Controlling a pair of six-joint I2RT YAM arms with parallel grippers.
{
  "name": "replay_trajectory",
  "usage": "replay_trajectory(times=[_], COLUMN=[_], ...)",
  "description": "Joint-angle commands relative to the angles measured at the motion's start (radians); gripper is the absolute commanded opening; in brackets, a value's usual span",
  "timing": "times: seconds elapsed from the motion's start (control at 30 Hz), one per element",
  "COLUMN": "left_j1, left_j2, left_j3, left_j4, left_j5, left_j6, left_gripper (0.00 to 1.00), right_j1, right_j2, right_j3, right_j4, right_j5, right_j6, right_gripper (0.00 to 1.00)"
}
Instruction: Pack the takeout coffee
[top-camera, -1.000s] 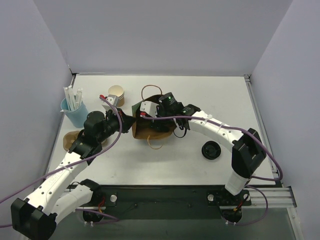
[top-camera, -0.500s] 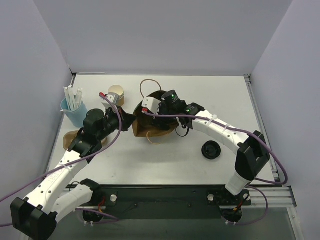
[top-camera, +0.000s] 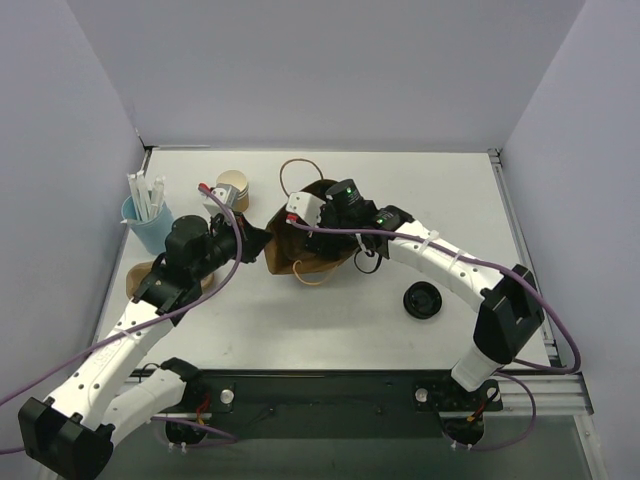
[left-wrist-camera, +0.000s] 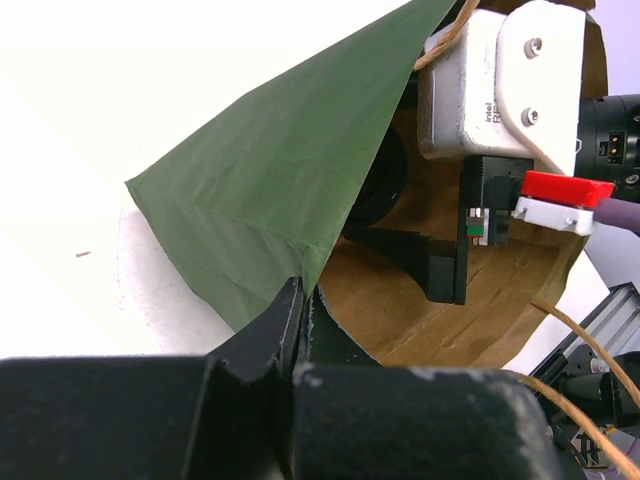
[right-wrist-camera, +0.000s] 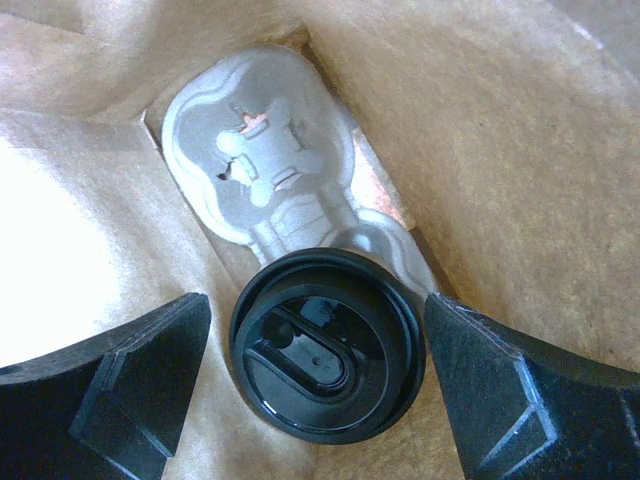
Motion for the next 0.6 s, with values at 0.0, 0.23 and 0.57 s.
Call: replay_trajectory(times=[0.0, 0.23, 0.57], left_j1=[-0.001, -0.001, -0.001], left_j2=[-0.028, -0.031, -0.025], left_j3=[0.057, 0.06, 0.077], left_j4=[-0.064, -0.082, -0.099], left_j5=[-0.002, 0.0, 0.0], left_j6=[0.027, 0.034, 0.062], left_gripper=[0.0, 0.0, 0.0], right_j1=[-0.021, -0.02, -0.02], right_j2=[-0.079, -0.108, -0.094], right_j3=[0.016, 0.004, 0.019], right_j4=[-0.012, -0.013, -0.015], right_j5=[0.012, 0.007, 0.003], right_j6=[0.043, 0.063, 0.079], right_gripper=[0.92, 0.99, 1.0])
